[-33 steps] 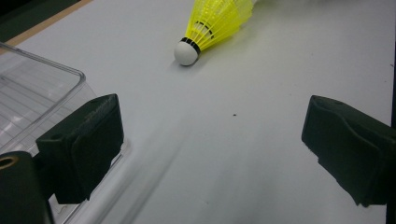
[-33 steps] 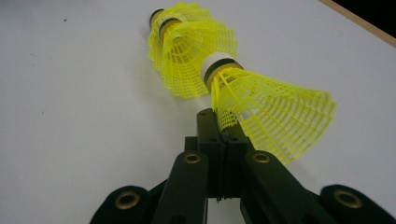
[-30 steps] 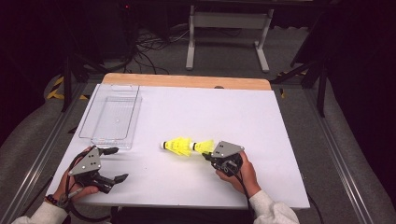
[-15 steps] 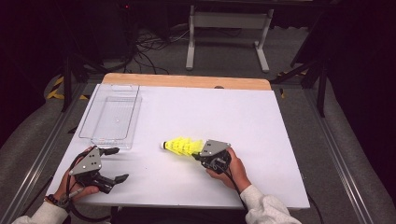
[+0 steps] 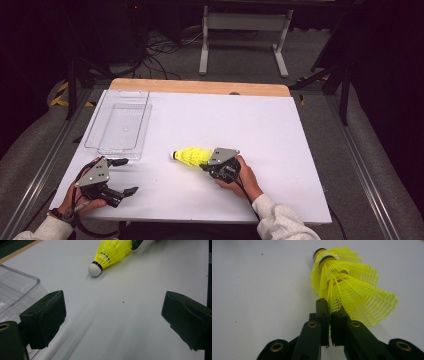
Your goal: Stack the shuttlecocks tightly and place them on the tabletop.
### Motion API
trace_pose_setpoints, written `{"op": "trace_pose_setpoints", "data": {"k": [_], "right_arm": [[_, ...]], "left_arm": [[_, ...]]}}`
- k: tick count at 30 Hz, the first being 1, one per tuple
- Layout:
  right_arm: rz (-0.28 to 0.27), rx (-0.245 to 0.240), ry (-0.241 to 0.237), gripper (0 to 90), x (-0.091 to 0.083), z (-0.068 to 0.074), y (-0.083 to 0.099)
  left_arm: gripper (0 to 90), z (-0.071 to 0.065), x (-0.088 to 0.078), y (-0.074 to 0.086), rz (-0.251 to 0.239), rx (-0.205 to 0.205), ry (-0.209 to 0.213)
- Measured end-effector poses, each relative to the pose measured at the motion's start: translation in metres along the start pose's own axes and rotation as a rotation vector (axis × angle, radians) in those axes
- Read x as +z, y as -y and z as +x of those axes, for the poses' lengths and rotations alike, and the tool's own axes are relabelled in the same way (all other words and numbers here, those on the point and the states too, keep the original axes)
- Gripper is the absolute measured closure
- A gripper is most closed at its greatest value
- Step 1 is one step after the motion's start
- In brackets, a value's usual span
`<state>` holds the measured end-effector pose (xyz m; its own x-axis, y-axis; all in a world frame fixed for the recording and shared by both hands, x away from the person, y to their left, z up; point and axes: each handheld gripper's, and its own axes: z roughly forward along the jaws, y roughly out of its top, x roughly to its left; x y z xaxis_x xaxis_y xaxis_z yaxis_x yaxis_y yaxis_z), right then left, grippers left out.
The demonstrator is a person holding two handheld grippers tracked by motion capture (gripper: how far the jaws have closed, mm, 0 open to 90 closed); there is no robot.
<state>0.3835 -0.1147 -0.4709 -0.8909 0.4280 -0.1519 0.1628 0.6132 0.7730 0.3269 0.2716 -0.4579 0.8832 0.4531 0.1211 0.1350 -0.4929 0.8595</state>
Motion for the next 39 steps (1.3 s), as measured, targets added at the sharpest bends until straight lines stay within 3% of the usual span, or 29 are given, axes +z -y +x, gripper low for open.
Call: {"op": "trace_pose_setpoints", "data": {"k": [13, 17, 23, 28, 30, 39], "right_arm": [[-0.004, 0.054, -0.012, 48.1, -0.005, -0.001, 0.004], [0.028, 0.055, -0.036, 38.1, -0.003, 0.005, 0.005], [0.035, 0.047, -0.043, 33.7, 0.008, 0.012, -0.002], [0.028, 0.069, -0.016, 33.2, 0.021, 0.017, -0.013], [0.014, 0.104, -0.021, 32.3, 0.025, 0.018, -0.016], [0.004, 0.166, 0.072, 37.5, 0.036, 0.023, -0.027]], "left_arm": [[6.7, 0.000, -0.001, 0.000, -0.001, 0.007, -0.005], [6.7, 0.000, -0.001, 0.000, -0.002, 0.007, -0.006], [6.7, 0.000, -0.001, 0.000, -0.004, 0.004, -0.004], [6.8, 0.000, 0.000, 0.000, 0.001, 0.004, 0.000], [6.8, 0.000, 0.000, 0.000, 0.001, 0.006, -0.002], [6.8, 0.000, 0.001, -0.001, 0.002, 0.008, 0.003]]}}
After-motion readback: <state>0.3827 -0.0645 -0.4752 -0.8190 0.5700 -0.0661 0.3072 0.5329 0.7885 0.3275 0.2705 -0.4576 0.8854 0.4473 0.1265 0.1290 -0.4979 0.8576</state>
